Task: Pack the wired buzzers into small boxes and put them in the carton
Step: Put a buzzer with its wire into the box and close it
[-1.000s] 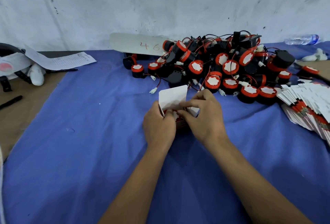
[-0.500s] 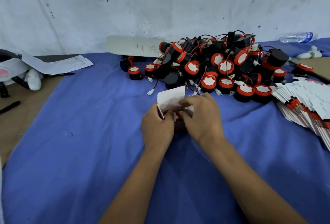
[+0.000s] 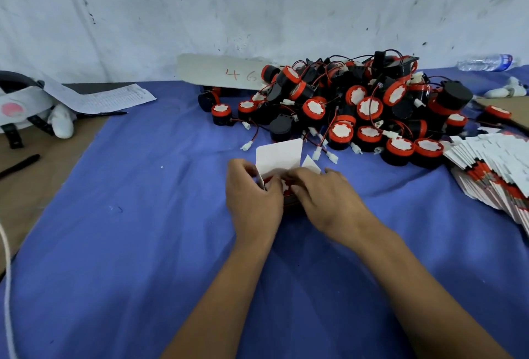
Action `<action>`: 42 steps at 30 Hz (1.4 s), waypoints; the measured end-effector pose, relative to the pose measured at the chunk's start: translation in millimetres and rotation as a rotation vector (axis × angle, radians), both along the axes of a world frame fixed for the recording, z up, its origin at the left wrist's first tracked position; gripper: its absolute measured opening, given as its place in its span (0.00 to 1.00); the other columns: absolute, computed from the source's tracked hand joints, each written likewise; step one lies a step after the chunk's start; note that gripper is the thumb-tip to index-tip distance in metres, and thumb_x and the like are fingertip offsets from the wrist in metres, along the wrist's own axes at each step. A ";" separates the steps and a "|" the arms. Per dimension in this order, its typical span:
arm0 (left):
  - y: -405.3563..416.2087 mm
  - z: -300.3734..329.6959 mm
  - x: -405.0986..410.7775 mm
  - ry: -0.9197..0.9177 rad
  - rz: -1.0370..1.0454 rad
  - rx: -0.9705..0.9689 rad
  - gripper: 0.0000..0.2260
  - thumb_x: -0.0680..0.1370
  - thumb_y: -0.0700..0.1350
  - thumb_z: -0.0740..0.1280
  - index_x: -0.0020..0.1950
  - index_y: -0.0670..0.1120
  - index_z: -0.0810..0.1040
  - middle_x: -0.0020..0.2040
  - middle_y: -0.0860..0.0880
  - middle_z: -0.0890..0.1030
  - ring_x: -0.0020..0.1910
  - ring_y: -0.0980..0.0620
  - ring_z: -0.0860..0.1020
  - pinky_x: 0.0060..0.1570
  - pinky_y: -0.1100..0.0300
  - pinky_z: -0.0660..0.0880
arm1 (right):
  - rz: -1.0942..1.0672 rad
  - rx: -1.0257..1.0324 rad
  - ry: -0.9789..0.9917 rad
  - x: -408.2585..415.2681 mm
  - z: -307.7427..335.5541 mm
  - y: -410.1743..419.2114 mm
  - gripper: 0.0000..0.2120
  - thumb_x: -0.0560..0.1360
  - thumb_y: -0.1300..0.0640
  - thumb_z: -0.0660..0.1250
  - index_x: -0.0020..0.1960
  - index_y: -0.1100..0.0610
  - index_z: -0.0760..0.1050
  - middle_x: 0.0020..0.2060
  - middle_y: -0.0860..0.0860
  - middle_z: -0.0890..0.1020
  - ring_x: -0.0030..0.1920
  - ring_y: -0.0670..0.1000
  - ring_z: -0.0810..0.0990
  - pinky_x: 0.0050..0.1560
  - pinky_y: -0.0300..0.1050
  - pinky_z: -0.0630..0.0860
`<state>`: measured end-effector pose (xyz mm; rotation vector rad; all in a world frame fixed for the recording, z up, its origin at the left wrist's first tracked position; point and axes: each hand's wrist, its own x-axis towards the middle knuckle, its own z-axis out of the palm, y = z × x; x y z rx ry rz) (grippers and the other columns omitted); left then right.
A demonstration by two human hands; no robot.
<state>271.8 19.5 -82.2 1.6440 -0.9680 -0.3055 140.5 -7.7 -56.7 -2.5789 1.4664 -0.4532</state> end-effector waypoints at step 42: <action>12.4 4.3 -3.4 -0.802 -0.300 0.139 0.16 0.75 0.41 0.65 0.60 0.54 0.80 0.62 0.52 0.73 0.57 0.47 0.67 0.52 0.51 0.74 | -0.135 -0.379 -0.825 -2.5 -10.6 6.0 0.12 0.73 0.67 0.64 0.53 0.58 0.78 0.52 0.50 0.77 0.49 0.47 0.78 0.40 0.37 0.76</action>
